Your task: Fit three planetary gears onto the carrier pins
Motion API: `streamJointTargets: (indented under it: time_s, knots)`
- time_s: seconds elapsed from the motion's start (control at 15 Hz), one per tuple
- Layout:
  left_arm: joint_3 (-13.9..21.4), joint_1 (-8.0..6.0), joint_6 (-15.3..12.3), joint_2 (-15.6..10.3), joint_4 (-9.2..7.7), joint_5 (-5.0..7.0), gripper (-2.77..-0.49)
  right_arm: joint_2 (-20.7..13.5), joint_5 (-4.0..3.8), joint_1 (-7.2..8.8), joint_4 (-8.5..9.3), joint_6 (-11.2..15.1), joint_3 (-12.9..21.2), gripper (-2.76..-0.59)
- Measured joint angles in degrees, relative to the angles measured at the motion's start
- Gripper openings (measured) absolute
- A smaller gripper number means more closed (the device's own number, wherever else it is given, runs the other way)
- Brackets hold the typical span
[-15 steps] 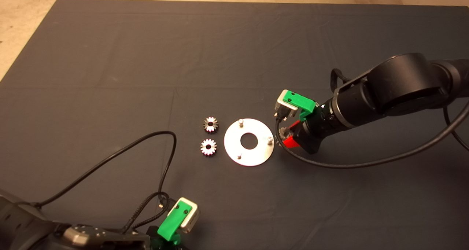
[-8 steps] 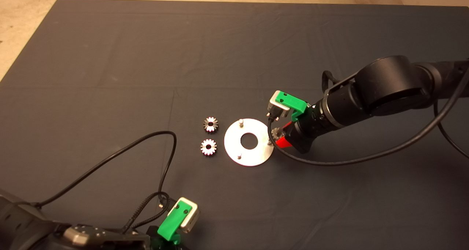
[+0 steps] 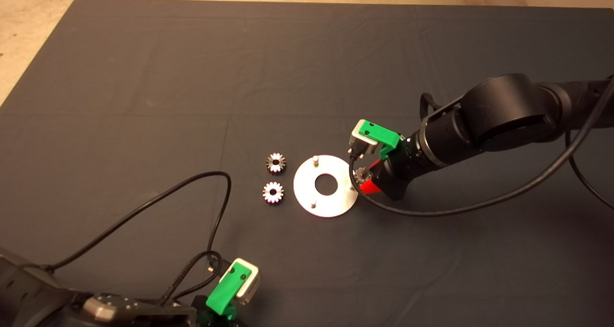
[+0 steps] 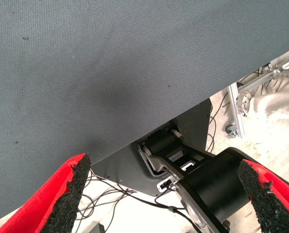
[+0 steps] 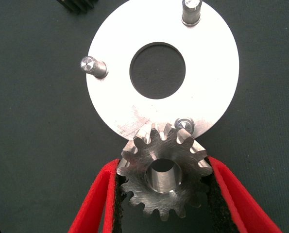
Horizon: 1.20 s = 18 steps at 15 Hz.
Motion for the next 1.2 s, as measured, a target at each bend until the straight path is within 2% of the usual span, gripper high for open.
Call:
streamJointTargets:
  time_s: [0.4,0.53,0.67,0.73,0.8,1.2]
  knots:
    - [0.00,0.00,0.00,0.00,0.00,0.00,-1.08,-0.05,-0.18,-0.02,0.00,-1.28,-0.07,-2.41]
    - [0.00,0.00,-0.02,0.00,0.00,0.00,-1.08,-0.05,-0.60,-0.46,0.00,-1.74,-0.09,-2.41]
    - [0.00,0.00,-0.11,0.00,0.00,0.00,-1.08,-0.05,-1.43,-1.55,0.00,-3.59,-0.23,-2.41]
    - [0.00,0.00,-0.16,0.02,0.00,0.00,-1.08,-0.06,-2.01,-2.10,0.00,-3.82,-0.61,-2.41]
    - [0.00,0.00,-0.16,0.02,0.00,-0.02,-1.08,-0.09,-2.26,-2.26,0.00,-4.25,-0.94,-2.41]
    - [0.00,0.00,-0.18,0.16,0.00,-0.02,-1.08,0.16,-2.19,-2.23,-0.01,-6.21,-3.28,-2.41]
